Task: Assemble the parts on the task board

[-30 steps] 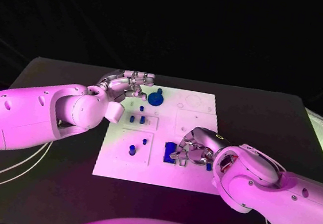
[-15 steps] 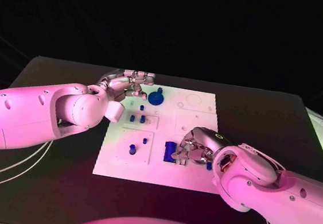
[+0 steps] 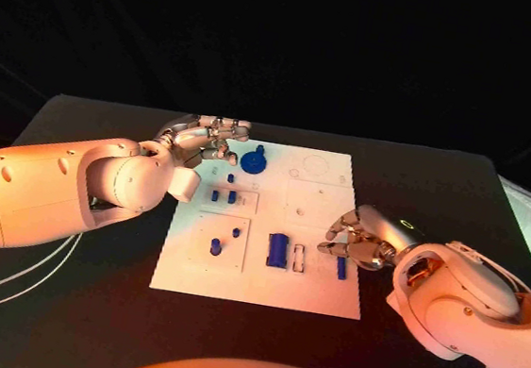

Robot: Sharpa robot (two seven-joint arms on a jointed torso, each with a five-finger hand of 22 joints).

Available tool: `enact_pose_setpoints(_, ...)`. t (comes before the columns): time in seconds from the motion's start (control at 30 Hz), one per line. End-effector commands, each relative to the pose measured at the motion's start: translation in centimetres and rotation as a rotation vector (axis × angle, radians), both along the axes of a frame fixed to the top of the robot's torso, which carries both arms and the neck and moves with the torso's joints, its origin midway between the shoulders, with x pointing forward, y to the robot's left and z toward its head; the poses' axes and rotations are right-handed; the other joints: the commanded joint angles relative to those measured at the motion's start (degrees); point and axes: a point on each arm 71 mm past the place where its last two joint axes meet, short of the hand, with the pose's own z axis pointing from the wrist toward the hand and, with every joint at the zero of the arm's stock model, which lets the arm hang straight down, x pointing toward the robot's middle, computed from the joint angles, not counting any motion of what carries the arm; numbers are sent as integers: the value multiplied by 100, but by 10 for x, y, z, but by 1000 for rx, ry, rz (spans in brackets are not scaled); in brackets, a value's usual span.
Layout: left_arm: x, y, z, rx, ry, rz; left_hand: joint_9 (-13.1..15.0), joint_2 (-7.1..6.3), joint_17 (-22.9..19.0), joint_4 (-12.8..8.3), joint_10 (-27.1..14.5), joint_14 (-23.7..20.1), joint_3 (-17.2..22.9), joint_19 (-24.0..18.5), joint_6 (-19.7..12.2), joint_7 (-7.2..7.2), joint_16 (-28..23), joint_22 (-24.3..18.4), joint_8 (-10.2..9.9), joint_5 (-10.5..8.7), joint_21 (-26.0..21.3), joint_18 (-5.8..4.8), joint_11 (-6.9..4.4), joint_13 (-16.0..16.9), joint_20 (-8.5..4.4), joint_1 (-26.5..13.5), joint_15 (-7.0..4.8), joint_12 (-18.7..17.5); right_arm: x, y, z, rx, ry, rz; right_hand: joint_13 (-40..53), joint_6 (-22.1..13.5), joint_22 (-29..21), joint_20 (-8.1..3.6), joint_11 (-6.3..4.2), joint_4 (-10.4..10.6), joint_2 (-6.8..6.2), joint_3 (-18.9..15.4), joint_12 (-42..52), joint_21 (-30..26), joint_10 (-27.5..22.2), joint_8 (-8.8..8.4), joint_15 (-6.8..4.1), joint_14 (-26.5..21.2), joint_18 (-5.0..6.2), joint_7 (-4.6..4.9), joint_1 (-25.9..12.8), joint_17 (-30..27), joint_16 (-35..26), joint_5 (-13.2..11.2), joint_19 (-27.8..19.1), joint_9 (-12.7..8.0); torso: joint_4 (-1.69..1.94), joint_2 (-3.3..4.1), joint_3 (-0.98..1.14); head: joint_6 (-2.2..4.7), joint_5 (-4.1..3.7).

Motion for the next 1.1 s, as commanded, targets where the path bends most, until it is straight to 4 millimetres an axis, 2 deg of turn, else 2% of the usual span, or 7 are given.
enact_pose_setpoints(0.03,-1,-3,1,-10,-7,-21,-6,52,-6,-6,-32,-33,-27,-8,-52,-3,-13,-7,31,-3,-19,60,11,6,-1,-1,4,36,0,-8,0,-25,17,6,-85,-2,-21,56,-1,5,56,49,-110,1,-64,-31,47,304,-45,-3,19,-6,31,32,-6,-14,3,2,-2,16,-45)
enact_pose_setpoints(0.2,-2,-4,2,-12,-8,-25,-6,52,-6,-6,-32,-33,-27,-8,-52,-3,-13,-7,31,-3,-19,60,11,6,-1,-1,4,36,2,-27,-5,-146,38,-9,-275,169,-50,59,-20,74,58,51,-352,-19,-151,-46,36,290,-37,-35,-28,-49,-2,-12,-25,-28,3,3,4,18,-79)
enact_pose_setpoints(0.37,-2,-4,2,-13,-8,-26,-6,52,-6,-6,-32,-33,-27,-8,-52,-3,-13,-7,31,-3,-19,60,11,6,-1,-1,4,36,2,-31,-14,-197,56,-8,-316,250,-81,60,-33,138,48,35,-407,-38,-149,-56,27,275,-32,-53,-86,-116,-46,-35,-40,-32,15,2,2,21,-99)
enact_pose_setpoints(0.6,-2,-3,2,-12,-8,-24,-6,52,-6,-6,-32,-33,-27,-8,-52,-3,-13,-7,31,-3,-19,60,11,6,-1,-1,4,36,0,-30,-26,-234,90,-2,-331,280,-97,58,-34,200,13,6,-431,-51,-138,-85,24,271,-29,-55,-147,-131,-62,-75,-49,-43,20,3,-3,20,-96)
enact_pose_setpoints(0.93,-1,-3,1,-12,-8,-23,-6,52,-6,-6,-32,-33,-27,-8,-52,-3,-13,-7,31,-3,-19,60,11,6,-1,-1,4,36,-1,-24,-32,-253,96,14,-311,300,-105,58,-35,239,1,-8,-411,-57,-116,-99,24,269,-28,-58,-180,-143,-73,-90,-52,-47,15,3,-2,4,-73)
enact_pose_setpoints(1.1,-1,-3,1,-12,-8,-24,-7,55,-17,-10,-50,-42,-36,-9,-60,-2,-12,-9,37,-2,-26,60,12,15,2,-6,6,55,0,-19,-34,-300,77,46,-302,342,-99,46,-58,128,-28,65,-413,-59,-101,-122,5,271,-27,-80,32,-139,-78,-175,-50,-51,17,7,0,-1,-69)
